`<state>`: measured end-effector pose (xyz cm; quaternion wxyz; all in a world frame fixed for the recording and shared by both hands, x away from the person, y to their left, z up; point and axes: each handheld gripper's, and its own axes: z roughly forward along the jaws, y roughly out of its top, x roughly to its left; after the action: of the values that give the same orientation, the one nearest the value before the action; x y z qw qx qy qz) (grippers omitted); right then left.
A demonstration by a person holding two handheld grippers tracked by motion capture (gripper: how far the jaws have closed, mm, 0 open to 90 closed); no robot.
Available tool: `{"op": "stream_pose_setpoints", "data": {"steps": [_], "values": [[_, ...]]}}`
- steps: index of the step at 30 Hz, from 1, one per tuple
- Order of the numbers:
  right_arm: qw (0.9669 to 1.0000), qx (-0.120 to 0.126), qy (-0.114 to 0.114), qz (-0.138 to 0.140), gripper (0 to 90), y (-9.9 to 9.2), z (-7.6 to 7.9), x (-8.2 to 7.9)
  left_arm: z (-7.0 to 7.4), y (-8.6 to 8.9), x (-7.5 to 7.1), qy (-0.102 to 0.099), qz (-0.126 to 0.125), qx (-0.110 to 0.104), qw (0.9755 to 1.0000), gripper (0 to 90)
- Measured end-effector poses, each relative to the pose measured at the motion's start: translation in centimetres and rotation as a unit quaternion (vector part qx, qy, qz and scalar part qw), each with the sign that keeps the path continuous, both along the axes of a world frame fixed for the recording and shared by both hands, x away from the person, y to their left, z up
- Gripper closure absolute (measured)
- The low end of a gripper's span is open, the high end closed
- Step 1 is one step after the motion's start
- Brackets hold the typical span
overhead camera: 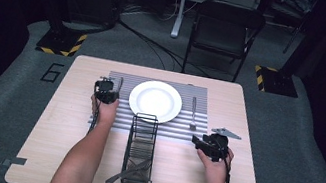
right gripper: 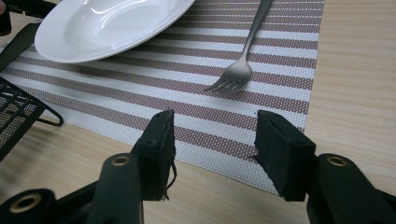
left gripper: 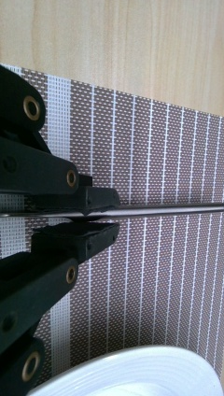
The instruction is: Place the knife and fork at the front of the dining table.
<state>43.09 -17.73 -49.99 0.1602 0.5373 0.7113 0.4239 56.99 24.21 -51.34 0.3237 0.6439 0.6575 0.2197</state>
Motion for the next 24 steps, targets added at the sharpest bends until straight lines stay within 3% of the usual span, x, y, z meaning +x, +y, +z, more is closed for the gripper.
{"op": "stream_pose_setpoints", "data": {"steps": [13, 17, 24], "values": [[1.0, -0.001, 0.0, -0.001, 47.3, 0.0, -0.1, 0.1, 1.1, 1.1, -0.4, -0.018, -0.004, -0.002, 0.9998, 70.6], [1.0, 0.0, 0.0, -0.001, 47.1, 0.0, 0.0, 0.1, 1.7, 1.5, -0.9, -0.01, -0.014, 0.0, 0.9999, 66.1], [1.0, -0.003, -0.001, -0.001, 47.1, -0.1, -0.1, 0.0, 2.3, 1.7, -2.0, -0.018, -0.042, -0.003, 0.9989, 60.0]]}}
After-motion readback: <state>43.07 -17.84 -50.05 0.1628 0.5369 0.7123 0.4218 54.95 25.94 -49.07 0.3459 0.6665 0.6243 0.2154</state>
